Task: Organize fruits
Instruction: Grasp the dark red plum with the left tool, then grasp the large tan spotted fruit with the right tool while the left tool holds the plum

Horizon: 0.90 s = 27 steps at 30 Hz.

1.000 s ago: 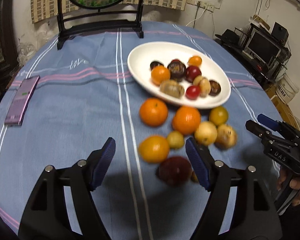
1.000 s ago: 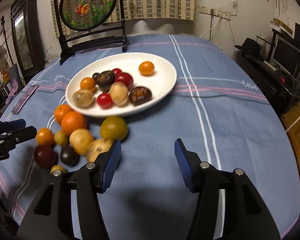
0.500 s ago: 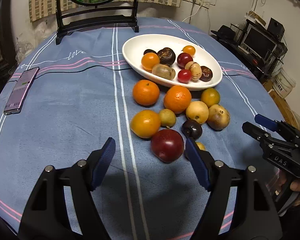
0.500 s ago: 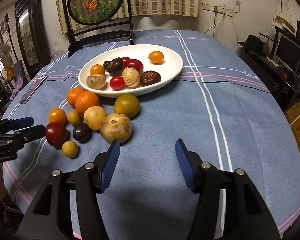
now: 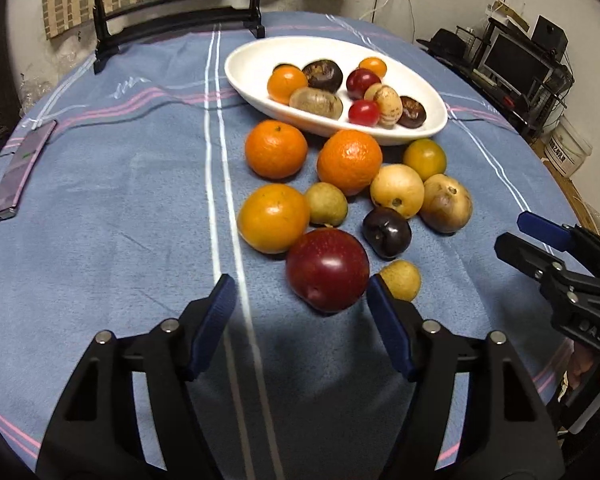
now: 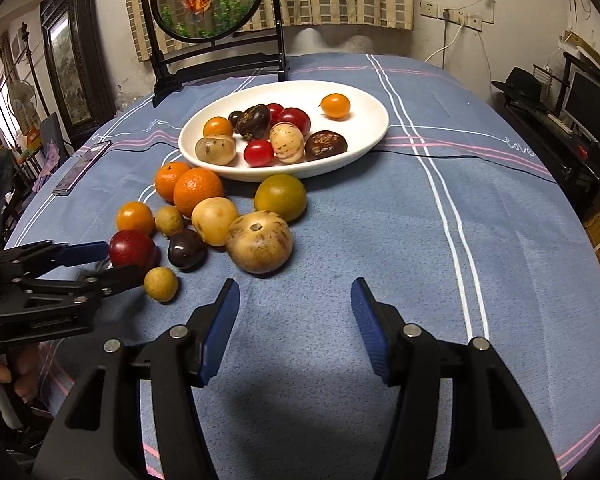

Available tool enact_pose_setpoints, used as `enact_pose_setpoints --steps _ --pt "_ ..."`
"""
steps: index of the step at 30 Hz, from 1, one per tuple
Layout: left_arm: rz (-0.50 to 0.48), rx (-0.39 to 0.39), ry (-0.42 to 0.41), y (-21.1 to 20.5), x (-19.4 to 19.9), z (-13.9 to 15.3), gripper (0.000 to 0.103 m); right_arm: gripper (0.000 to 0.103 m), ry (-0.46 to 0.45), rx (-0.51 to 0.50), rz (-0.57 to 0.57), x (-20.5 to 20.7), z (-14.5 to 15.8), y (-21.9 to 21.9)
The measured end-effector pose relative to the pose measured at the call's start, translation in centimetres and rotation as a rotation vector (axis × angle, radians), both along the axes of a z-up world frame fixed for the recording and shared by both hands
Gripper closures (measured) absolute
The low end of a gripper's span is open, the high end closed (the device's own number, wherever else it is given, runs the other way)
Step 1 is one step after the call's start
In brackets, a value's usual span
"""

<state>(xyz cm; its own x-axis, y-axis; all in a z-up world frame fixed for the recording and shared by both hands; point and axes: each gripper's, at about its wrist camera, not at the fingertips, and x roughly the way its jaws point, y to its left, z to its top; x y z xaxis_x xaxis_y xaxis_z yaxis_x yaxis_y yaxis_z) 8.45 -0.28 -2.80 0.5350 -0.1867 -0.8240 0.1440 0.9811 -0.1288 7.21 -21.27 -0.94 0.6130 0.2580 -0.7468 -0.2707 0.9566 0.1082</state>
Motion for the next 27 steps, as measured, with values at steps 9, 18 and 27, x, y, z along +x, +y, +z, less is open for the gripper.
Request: enact_pose_setpoints --steps 9,18,27 --pt "-0.013 0.023 -0.009 -1.0 1.4 -0.2 0.041 0.044 0.008 0.005 -0.005 0.1 -0.2 -0.3" --pt "-0.017 -0.026 0.003 0.5 -0.3 0.3 0.063 0.044 0.028 -0.021 0.028 0.3 -0.8 1.1" --pt "0.003 -0.042 0.001 2.3 -1.3 0.4 0.063 0.044 0.079 -0.097 0.053 2.7 -1.8 3.4"
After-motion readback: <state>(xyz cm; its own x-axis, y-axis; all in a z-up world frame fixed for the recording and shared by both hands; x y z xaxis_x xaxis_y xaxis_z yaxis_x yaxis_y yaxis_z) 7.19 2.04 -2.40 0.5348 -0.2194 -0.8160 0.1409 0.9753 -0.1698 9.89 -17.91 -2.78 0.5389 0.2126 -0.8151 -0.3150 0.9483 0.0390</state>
